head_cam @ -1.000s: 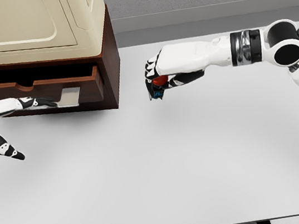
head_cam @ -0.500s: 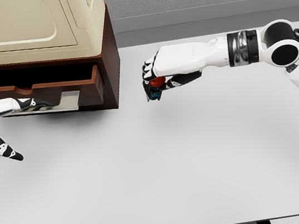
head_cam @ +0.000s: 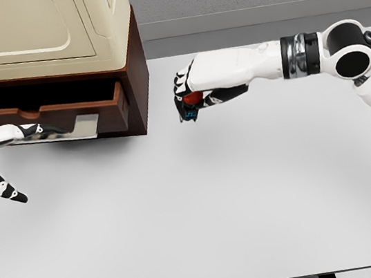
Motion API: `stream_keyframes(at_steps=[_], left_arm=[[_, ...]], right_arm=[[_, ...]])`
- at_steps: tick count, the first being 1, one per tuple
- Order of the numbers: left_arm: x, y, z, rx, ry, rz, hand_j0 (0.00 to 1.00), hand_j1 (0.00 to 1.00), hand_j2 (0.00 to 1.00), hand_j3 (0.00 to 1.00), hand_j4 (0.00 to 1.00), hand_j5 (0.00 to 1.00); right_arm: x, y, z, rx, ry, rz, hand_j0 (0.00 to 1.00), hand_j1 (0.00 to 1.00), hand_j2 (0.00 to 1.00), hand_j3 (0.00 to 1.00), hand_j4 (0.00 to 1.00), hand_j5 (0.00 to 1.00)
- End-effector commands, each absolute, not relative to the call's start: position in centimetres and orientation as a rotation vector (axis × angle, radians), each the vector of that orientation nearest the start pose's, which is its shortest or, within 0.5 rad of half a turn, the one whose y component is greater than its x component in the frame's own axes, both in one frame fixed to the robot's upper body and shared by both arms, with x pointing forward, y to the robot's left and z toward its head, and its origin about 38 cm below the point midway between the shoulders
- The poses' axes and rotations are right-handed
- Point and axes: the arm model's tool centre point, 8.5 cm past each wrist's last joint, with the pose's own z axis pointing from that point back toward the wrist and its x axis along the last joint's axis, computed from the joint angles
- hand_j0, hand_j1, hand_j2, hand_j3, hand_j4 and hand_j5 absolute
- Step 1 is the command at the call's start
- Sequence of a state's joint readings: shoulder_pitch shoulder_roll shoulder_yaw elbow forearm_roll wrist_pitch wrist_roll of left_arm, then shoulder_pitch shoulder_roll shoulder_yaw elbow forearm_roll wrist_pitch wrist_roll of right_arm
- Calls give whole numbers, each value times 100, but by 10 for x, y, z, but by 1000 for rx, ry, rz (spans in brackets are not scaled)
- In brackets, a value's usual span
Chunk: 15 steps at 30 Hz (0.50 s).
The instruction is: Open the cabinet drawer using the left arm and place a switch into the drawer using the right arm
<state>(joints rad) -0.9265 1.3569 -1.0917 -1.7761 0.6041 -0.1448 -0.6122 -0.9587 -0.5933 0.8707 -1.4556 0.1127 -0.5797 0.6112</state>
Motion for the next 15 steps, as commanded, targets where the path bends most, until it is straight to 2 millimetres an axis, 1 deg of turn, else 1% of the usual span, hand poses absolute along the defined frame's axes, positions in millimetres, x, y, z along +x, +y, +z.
stream_keyframes(at_steps=[1,7,15], left_arm=[[362,375,281,-27,-1119,-1556,100,100,100,100,100,100],[361,376,278,-31,-1113,-1556,100,100,100,100,100,100],[363,377,286,-15,-1134,-1555,100,100,100,100,100,100]], right_arm=[[449,-154,282,34,2179,-2734,45,45,45,45,45,45],[449,-153,282,32,2179,-2732,45,45,45,45,45,45],[449,-152,285,37,2177,-2725,45,45,45,45,45,45]])
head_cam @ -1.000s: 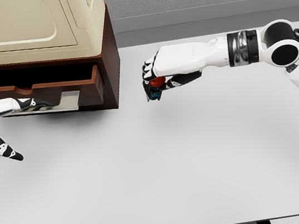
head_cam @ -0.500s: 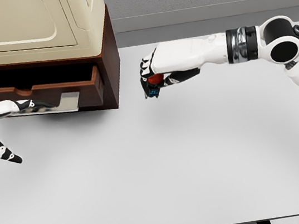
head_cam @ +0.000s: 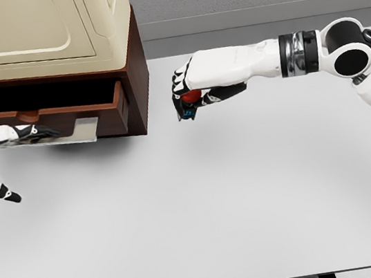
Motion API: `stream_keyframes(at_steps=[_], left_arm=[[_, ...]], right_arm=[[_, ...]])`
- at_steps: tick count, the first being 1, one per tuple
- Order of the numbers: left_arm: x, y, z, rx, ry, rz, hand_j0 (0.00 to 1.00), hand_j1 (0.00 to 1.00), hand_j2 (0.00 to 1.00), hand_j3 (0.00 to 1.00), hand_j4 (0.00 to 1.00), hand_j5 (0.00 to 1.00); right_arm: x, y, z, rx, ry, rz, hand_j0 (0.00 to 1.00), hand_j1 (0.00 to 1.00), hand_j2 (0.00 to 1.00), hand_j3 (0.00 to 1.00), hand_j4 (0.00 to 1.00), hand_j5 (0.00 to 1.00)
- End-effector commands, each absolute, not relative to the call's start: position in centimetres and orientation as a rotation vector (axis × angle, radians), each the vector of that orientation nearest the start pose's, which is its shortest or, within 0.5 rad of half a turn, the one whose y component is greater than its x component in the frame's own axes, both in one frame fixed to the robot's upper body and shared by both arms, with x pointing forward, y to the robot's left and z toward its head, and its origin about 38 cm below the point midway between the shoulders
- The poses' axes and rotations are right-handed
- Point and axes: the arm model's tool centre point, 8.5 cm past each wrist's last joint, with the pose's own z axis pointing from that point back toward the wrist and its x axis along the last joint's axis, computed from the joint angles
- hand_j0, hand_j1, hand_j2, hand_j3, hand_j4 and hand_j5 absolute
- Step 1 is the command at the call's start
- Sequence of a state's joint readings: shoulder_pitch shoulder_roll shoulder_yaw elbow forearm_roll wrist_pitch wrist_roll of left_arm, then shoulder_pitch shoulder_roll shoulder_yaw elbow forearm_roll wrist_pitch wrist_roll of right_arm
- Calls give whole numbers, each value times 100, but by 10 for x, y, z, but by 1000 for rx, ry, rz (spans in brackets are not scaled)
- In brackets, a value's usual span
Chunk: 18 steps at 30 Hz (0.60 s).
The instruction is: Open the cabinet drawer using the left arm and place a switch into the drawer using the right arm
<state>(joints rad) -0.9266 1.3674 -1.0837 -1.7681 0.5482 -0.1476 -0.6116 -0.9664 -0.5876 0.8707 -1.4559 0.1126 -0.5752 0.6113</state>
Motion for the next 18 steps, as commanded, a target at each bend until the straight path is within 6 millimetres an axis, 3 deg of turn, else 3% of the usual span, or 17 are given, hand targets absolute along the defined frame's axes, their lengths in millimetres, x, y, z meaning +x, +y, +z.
stream_keyframes(at_steps=[1,18], left_arm=[[364,376,288,-13,-1138,-1557,100,100,100,100,100,100],[364,376,325,0,-1274,-1565,100,100,100,100,100,100]], right_arm=[[449,-150,285,34,2178,-2722,45,45,45,45,45,45],[450,-149,289,44,2179,-2716,45,45,45,45,45,45]])
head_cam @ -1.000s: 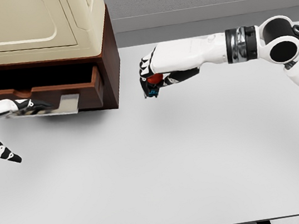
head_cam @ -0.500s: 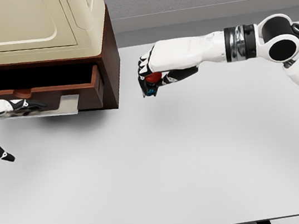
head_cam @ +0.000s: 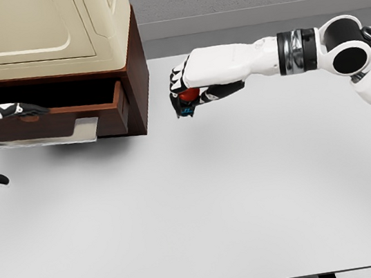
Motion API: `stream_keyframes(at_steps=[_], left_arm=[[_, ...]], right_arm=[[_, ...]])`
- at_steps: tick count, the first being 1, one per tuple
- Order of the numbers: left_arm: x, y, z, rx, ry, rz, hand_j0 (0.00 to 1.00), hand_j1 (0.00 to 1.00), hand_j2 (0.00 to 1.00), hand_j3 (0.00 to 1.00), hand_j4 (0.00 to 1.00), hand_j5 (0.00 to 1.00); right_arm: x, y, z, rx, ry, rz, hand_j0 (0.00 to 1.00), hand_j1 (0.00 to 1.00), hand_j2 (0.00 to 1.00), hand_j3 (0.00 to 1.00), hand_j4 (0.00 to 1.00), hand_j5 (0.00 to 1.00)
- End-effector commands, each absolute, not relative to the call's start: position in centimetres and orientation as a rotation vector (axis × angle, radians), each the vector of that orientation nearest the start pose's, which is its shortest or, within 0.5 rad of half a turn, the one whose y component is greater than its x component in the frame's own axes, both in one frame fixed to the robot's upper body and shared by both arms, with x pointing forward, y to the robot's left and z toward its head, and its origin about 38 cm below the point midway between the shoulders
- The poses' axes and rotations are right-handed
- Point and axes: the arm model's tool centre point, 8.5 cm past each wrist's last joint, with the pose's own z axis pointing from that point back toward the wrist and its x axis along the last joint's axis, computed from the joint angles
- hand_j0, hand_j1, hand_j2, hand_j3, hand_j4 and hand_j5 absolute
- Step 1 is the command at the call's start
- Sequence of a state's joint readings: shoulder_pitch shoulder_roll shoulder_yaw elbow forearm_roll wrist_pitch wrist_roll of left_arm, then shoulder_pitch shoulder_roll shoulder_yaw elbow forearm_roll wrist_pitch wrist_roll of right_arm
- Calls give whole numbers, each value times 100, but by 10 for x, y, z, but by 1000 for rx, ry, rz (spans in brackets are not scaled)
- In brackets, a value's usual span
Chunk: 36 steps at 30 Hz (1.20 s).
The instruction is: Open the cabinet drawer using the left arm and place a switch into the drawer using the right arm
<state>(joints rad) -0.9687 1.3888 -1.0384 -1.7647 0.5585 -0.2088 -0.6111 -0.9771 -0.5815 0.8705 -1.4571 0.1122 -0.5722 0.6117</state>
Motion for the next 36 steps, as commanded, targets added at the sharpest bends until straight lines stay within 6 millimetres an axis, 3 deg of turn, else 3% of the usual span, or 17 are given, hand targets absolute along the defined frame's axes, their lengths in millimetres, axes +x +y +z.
stream_keyframes(at_steps=[1,5,12,14,16,19,29,36], left_arm=[[364,375,328,-1,-1288,-1572,100,100,100,100,100,100],[365,372,333,-10,-1313,-1573,100,100,100,100,100,100],[354,352,374,-43,-1593,-1775,100,100,100,100,100,100],[347,354,380,-45,-1648,-1824,100,100,100,100,100,100],[339,371,387,-4,-1629,-1798,100,100,100,100,100,100],[334,380,390,20,-1609,-1783,100,100,100,100,100,100],[335,378,389,10,-1614,-1783,100,100,100,100,100,100],[335,379,387,8,-1610,-1781,100,100,100,100,100,100]], right_arm=[[451,-148,290,46,2182,-2715,45,45,45,45,45,45],[451,-136,299,46,2192,-2689,45,45,45,45,45,45],[450,-130,316,32,2220,-2642,45,45,45,45,45,45],[451,-128,321,32,2224,-2631,45,45,45,45,45,45],[451,-123,323,27,2227,-2623,45,45,45,45,45,45],[451,-112,327,16,2230,-2612,45,45,45,45,45,45],[457,-79,334,-12,2246,-2621,45,45,45,45,45,45],[463,-67,344,2,2254,-2616,45,45,45,45,45,45]])
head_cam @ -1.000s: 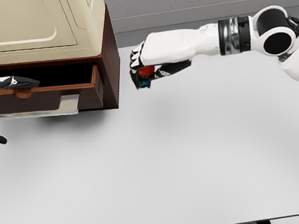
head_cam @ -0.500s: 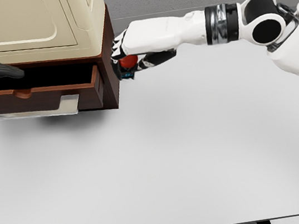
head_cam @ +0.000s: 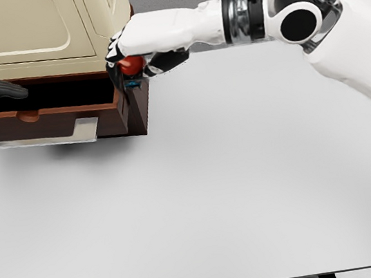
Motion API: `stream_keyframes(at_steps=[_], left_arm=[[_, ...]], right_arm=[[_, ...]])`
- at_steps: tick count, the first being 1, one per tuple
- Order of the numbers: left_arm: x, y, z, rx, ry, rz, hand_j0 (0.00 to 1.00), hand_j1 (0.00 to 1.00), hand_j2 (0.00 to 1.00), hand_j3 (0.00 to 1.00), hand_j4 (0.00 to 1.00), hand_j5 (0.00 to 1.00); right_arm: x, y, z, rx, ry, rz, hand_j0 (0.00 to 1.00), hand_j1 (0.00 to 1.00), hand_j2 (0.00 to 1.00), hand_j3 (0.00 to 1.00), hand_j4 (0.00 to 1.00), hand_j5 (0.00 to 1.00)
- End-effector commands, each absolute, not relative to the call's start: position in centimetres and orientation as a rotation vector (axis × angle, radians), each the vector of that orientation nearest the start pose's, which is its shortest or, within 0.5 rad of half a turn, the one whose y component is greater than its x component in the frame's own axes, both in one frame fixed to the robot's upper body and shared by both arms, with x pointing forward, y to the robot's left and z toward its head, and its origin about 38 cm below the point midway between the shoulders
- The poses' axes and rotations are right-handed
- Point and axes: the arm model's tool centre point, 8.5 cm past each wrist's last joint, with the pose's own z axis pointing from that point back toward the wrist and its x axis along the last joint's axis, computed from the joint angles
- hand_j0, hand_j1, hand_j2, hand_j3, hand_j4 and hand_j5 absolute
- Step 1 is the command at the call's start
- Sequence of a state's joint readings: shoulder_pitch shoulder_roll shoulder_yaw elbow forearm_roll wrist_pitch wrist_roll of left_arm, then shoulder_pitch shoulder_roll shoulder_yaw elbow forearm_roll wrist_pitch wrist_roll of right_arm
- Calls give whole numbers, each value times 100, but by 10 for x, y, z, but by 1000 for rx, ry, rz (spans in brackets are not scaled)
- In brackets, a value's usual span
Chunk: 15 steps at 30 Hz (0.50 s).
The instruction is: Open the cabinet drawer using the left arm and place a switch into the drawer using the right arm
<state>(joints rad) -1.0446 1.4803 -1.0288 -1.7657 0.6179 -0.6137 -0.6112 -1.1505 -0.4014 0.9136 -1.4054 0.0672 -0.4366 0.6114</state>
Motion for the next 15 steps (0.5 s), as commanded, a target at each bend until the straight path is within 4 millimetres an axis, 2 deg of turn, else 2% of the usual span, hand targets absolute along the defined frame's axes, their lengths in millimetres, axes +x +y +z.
stream_keyframes(at_steps=[1,7,15], left_arm=[[335,379,387,8,-1610,-1781,100,100,100,100,100,100],[335,378,388,8,-1612,-1782,100,100,100,100,100,100],[335,378,388,9,-1611,-1783,100,100,100,100,100,100]], right_arm=[[466,-64,346,4,2254,-2617,45,45,45,45,45,45],[469,-47,349,-16,2245,-2616,45,45,45,45,45,45],[476,-26,343,-54,2232,-2645,45,45,45,45,45,45]])
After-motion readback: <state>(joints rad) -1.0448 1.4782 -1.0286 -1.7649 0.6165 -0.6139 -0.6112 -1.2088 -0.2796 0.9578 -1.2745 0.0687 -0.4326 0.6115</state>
